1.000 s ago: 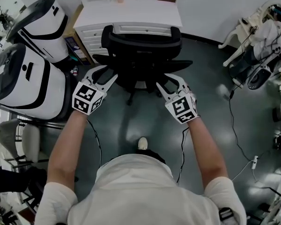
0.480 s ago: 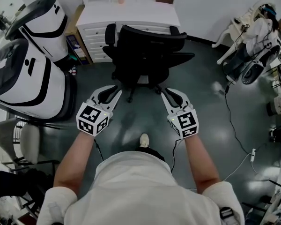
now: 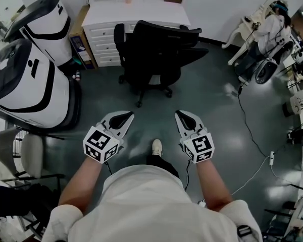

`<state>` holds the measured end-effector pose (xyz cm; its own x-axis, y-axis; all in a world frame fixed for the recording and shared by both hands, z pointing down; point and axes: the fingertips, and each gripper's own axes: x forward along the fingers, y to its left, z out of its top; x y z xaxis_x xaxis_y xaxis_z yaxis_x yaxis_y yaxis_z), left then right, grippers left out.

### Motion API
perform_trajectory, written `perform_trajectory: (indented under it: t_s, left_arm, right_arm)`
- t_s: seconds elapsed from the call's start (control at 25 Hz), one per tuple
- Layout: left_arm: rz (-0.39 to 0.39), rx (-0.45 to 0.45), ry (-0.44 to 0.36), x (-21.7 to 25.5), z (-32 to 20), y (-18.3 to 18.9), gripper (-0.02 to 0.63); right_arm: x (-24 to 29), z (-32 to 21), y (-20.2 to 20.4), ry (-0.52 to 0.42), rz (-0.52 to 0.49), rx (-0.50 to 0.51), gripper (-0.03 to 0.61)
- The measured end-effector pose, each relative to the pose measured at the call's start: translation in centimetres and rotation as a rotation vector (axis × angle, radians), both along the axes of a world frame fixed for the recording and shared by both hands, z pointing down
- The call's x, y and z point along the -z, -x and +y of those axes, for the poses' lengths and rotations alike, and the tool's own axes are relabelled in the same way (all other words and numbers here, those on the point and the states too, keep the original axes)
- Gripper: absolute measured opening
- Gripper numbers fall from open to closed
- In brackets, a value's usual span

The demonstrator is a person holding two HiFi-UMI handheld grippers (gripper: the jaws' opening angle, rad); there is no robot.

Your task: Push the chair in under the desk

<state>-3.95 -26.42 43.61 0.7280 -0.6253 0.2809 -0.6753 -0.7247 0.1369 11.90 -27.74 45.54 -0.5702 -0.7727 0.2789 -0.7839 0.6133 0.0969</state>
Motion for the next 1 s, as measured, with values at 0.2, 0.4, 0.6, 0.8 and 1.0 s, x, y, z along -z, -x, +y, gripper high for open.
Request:
perform_trajectory:
  t_s: [0.2,0.4,0.6,0.8,1.0]
  left_arm:
    - [-0.022,0.002,0.011,-0.3,3.4,2.1,-0.002]
    - [-0.039,0.012,0.022,-0.5,6.9,3.1,-0.002]
    - [-0.047,-0.008,0.016,-0.7,9.4,3.4,-0.002]
    - [-0.043,-0.007,0.023,-1.0,11.5,4.0,-0.002]
    - [-0.046,-0.015,0.032,-1.0,13.1,4.4,-0.003]
  right_arm:
    - [-0.8,5.1,1.2,0.033,-0.015,-0.013,0.014]
    - [-0.9,9.1,1.9,0.04,-0.018,-0.017,0.007]
    - [-1.4,12.0,2.8,0.052,-0.023,-0.009,0.005]
    - [-1.2,14.2,3.8,0.052,-0.026,0.004,0.005]
    - [-0.9,15.7,4.5,0.051,-0.027,0.011,0.005]
